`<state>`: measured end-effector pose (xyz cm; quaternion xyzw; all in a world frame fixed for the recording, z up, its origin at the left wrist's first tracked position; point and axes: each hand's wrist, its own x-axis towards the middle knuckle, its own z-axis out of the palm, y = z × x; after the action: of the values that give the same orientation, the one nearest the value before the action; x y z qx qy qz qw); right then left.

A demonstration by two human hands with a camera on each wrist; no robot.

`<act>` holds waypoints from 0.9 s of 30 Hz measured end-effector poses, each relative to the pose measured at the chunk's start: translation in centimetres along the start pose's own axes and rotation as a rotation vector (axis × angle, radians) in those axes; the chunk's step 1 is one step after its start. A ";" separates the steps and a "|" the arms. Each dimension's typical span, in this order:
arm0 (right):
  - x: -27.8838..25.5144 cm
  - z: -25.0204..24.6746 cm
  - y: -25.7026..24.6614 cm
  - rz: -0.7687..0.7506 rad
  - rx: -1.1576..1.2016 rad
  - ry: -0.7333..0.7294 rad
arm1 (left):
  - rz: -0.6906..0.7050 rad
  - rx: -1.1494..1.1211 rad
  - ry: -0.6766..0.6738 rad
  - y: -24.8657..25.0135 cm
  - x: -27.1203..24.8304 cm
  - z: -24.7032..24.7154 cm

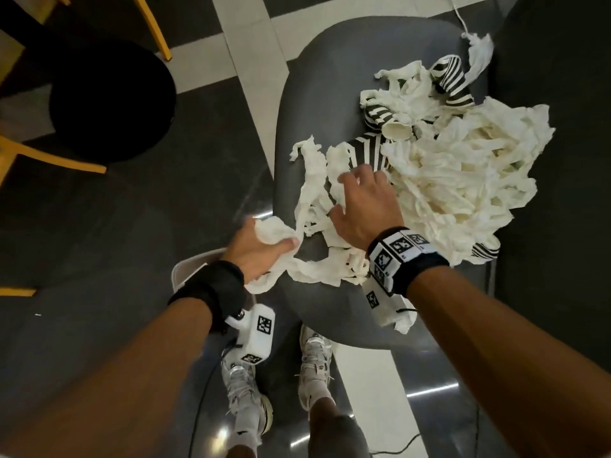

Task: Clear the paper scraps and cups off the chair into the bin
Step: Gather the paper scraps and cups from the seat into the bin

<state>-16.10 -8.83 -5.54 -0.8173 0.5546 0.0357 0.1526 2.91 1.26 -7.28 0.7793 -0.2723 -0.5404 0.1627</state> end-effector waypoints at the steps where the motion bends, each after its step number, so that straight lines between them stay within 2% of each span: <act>1: 1.0 0.0 -0.5 -0.011 0.013 0.001 | 0.010 0.169 -0.049 -0.7 -0.1 0.4; 3: 3.0 -0.1 -1.6 -0.032 0.031 -0.038 | 0.014 0.382 -0.109 -2.0 -0.1 0.7; 5: 4.6 -0.2 -2.5 -0.067 0.038 -0.119 | 0.031 0.382 -0.131 -2.4 -0.5 0.1; 7: 5.7 -0.2 -3.2 -0.146 -0.013 -0.281 | 0.055 0.292 -0.110 -2.4 -0.7 -1.0; 9: 6.1 0.0 -3.6 -0.230 -0.176 -0.481 | 0.066 0.176 -0.046 -2.5 -0.7 -2.1; 12: 5.2 0.2 -3.9 -0.279 -0.326 -0.615 | 0.003 -0.009 0.015 -3.6 0.1 -2.8; 14: 3.4 0.5 -3.8 -0.341 -0.381 -0.634 | -0.041 -0.118 -0.004 -4.3 0.1 -2.2; 20: -3.3 2.3 -2.4 -0.549 -0.650 -0.659 | -0.067 -0.230 -0.085 -5.4 -0.7 1.2; 22: -4.1 2.2 -2.3 -0.550 -0.573 -0.654 | -0.058 -0.212 -0.080 -5.7 -1.1 1.5; 25: -4.3 1.6 -2.2 -0.555 -0.329 -0.650 | -0.042 -0.226 -0.069 -6.1 -1.6 1.4; 27: -4.3 1.2 -2.6 -0.506 -0.204 -0.523 | -0.045 -0.287 -0.060 -6.2 -2.0 1.1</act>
<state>-15.21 -3.79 -5.13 -0.9027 0.2710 0.2594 0.2107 2.89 7.48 -9.62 0.7373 -0.1793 -0.6005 0.2521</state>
